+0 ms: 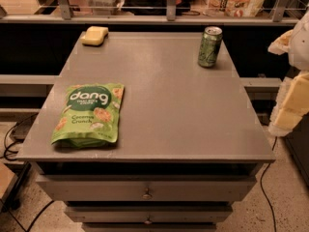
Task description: Pick sponge
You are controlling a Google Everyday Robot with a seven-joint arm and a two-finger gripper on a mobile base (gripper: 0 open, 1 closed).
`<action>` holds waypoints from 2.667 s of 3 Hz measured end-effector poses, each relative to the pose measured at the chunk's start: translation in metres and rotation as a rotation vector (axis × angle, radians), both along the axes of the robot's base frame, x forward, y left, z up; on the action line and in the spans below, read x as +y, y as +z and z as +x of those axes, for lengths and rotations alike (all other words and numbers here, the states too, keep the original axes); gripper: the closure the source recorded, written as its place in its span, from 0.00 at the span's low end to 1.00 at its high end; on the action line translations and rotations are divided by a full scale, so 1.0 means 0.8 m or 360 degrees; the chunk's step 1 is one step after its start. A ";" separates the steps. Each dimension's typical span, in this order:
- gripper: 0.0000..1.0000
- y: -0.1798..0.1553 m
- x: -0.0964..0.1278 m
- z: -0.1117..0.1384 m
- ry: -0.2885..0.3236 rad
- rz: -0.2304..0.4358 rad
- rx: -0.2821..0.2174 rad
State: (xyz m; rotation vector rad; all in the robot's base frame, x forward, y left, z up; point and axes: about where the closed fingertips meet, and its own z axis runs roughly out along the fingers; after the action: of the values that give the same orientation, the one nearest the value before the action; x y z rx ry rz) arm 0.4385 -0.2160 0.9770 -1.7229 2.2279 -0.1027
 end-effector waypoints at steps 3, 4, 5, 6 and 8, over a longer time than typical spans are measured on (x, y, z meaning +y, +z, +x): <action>0.00 -0.011 0.049 0.046 -0.0003 0.0299 -0.0112; 0.00 -0.011 0.049 0.046 -0.0003 0.0299 -0.0112; 0.00 -0.011 0.063 0.056 0.0009 0.0347 -0.0123; 0.00 -0.012 0.104 0.080 0.0066 0.0482 -0.0156; 0.00 -0.025 0.205 0.140 0.0188 0.0830 -0.0166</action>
Offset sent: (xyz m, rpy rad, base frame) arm 0.0466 0.0359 -0.0154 0.2286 -0.0897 0.0005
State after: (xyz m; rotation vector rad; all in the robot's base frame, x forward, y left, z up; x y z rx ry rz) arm 0.5502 -0.0523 0.9570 -1.5092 1.8550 0.3740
